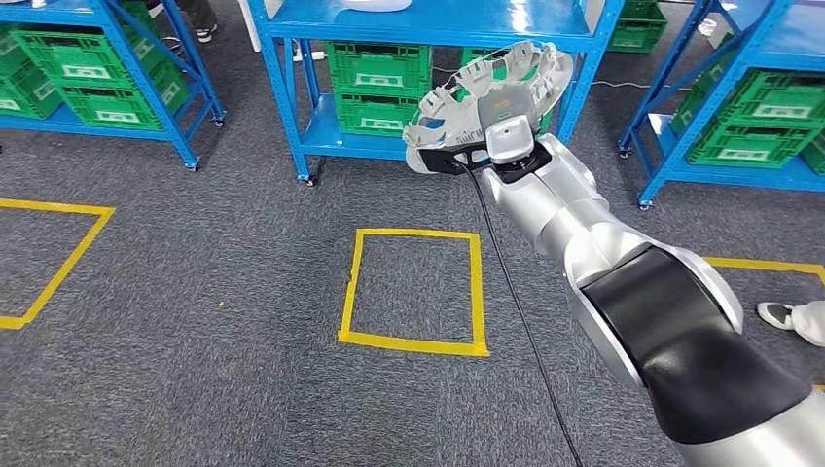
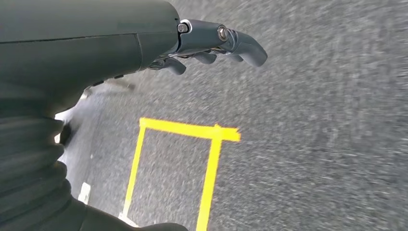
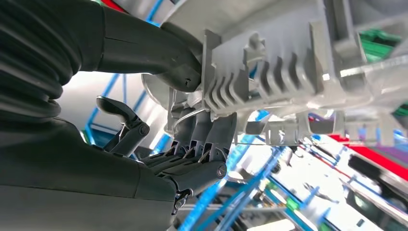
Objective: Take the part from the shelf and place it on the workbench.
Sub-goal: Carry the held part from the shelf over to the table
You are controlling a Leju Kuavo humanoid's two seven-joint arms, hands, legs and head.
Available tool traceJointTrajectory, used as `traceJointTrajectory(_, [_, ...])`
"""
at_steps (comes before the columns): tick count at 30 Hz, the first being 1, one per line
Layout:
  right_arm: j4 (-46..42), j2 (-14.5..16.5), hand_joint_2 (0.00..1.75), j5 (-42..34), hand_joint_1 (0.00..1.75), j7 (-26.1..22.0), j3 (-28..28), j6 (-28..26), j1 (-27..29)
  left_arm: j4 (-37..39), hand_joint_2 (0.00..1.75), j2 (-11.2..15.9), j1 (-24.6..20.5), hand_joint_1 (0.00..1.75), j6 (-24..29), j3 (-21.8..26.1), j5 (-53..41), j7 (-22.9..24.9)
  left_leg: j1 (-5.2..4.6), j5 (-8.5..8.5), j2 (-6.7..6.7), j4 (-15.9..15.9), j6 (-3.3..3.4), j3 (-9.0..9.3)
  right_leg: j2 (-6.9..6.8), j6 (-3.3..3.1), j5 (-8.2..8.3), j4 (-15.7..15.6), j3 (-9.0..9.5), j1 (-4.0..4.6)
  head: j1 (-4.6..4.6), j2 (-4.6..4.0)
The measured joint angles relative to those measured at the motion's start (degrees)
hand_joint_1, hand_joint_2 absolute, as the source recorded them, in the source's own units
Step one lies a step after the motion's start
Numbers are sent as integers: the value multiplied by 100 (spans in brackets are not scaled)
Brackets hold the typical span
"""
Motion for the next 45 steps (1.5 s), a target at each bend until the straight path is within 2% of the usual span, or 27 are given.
traceJointTrajectory(2, [0,11,175,2,175,14,9,6,-43,-1,175,-1,0,0,-2,0,3,-8,8,23,-152,64,-63,-86,246,-6,232,-663,306,-35,-4,0])
traceJointTrajectory(3, [0,15,175,3,175,21,16,7,-60,-2,175,1,1,0,-2,0,3,-8,17,47,-221,80,-108,-135,328,-15,260,-829,367,-40,-4,0])
traceJointTrajectory(4, [-1,29,175,4,175,25,22,6,-72,-2,175,3,10,0,-3,0,4,-8,29,79,-293,77,-161,-176,345,-32,243,-868,367,-30,-5,0])
traceJointTrajectory(6, [-4,68,175,0,175,30,30,3,-89,0,175,8,53,0,-9,0,7,-14,48,131,-375,51,-250,-229,213,-97,292,-901,358,-28,-2,0])
traceJointTrajectory(8, [-9,115,175,-13,175,21,31,-10,-118,2,175,9,79,0,-21,0,14,-32,29,-13,-135,253,-307,-343,71,-177,352,-950,365,-49,-29,0])
traceJointTrajectory(10, [-11,136,175,-26,175,20,32,-28,-145,3,175,13,61,0,-26,0,27,-59,24,-377,223,895,-350,-600,-74,-218,379,-964,355,-46,-58,0])
traceJointTrajectory(12, [-11,136,175,-30,175,25,32,-49,-154,3,175,17,48,0,-26,0,44,-75,51,-629,347,1528,-388,-819,-227,-221,381,-952,343,-39,-60,0])
traceJointTrajectory(13, [-11,137,175,-31,175,24,32,-61,-156,3,175,17,52,0,-23,0,50,-76,63,-624,367,1595,-398,-804,-303,-220,380,-948,341,-38,-61,0])
traceJointTrajectory(14, [-11,139,175,-32,175,21,32,-73,-158,2,175,20,58,0,-21,0,52,-76,72,-523,394,1426,-402,-673,-377,-216,378,-944,342,-38,-61,0])
traceJointTrajectory(15, [-11,140,175,-34,175,20,32,-82,-164,1,175,24,61,0,-16,0,53,-76,76,-362,462,1065,-400,-449,-449,-208,373,-939,346,-38,-61,0])
traceJointTrajectory(17, [-11,138,175,-38,175,20,32,-96,-191,-2,175,29,51,0,-10,0,53,-77,36,-170,714,339,-358,-45,-575,-166,360,-928,344,-9,-60,0])
traceJointTrajectory(19, [-11,139,175,-38,175,17,32,-108,-228,-2,175,28,44,0,-7,0,53,-77,-8,-152,799,87,-280,53,-686,-113,359,-928,339,37,-53,0])
traceJointTrajectory(21, [-11,155,175,-37,175,14,32,-114,-257,-2,175,29,54,0,-6,0,53,-76,0,-107,648,71,-193,20,-786,-51,351,-940,348,47,-47,0])
traceJointTrajectory(22, [-12,160,175,-38,175,13,31,-114,-266,-2,175,27,59,0,-4,0,53,-76,11,-86,580,57,-152,13,-720,-18,302,-900,338,33,-45,0])
traceJointTrajectory(25, [-13,157,175,-39,175,11,31,-114,-278,-2,175,23,60,0,0,0,53,-76,33,-38,448,25,-69,-2,-322,29,42,-572,210,-5,-38,0])
traceJointTrajectory(28, [-13,157,175,-39,175,11,32,-113,-279,-2,175,23,57,0,0,0,53,-76,33,-33,431,25,-60,-8,-265,29,-22,-466,161,-7,-36,0])
traceJointTrajectory(30, [-11,150,175,-38,175,12,32,-112,-270,-2,175,23,46,0,0,0,53,-76,29,-21,356,26,-42,-26,-176,29,-235,9,-62,-2,-33,0])
traceJointTrajectory(31, [-10,145,175,-38,175,12,32,-112,-260,-2,175,23,47,0,0,1,53,-76,21,-7,227,36,-36,-43,-118,8,-219,153,-138,5,-31,0])
traceJointTrajectory(32, [-9,139,175,-38,175,13,32,-111,-253,-2,175,22,48,0,1,1,53,-76,14,7,79,50,-34,-62,-37,-19,-128,139,-136,13,-29,0])
traceJointTrajectory(34, [-9,132,175,-38,175,12,32,-107,-252,-3,175,15,54,0,12,1,53,-75,6,37,-198,89,-64,-107,228,-91,246,-501,141,13,-34,0])
traceJointTrajectory(36, [-9,126,175,-31,175,11,32,-102,-266,-3,175,12,50,0,29,0,53,-69,29,79,-337,89,-137,-169,381,-111,330,-857,287,18,-41,0])
traceJointTrajectory(38, [-9,132,175,-17,175,7,32,-97,-280,-2,175,19,69,0,37,0,53,-47,50,135,-469,52,-230,-216,262,-140,361,-901,295,21,-42,-1])
traceJointTrajectory(39, [-9,138,175,-11,175,2,32,-94,-287,0,175,17,85,0,37,1,53,-35,42,133,-421,58,-265,-240,190,-171,385,-934,311,15,-45,-1])
traceJointTrajectory(41, [-9,146,175,-4,175,-3,32,-90,-298,3,175,20,92,0,35,1,53,-18,15,-31,-78,311,-331,-370,39,-231,431,-1003,349,-13,-71,0])
traceJointTrajectory(42, [-9,142,175,-2,175,-2,32,-89,-302,5,175,20,86,0,32,2,53,-17,16,-201,141,621,-365,-510,-37,-248,439,-1014,356,-7,-85,0])
traceJointTrajectory(43, [-9,136,175,-1,175,2,32,-87,-306,5,175,25,77,0,26,2,53,-16,32,-379,274,1000,-400,-672,-115,-257,441,-1015,355,-5,-96,0])
traceJointTrajectory(45, [-9,127,175,3,175,7,32,-86,-309,6,175,26,73,0,8,2,52,-20,76,-555,362,1554,-453,-899,-274,-256,435,-1009,354,-7,-96,0])
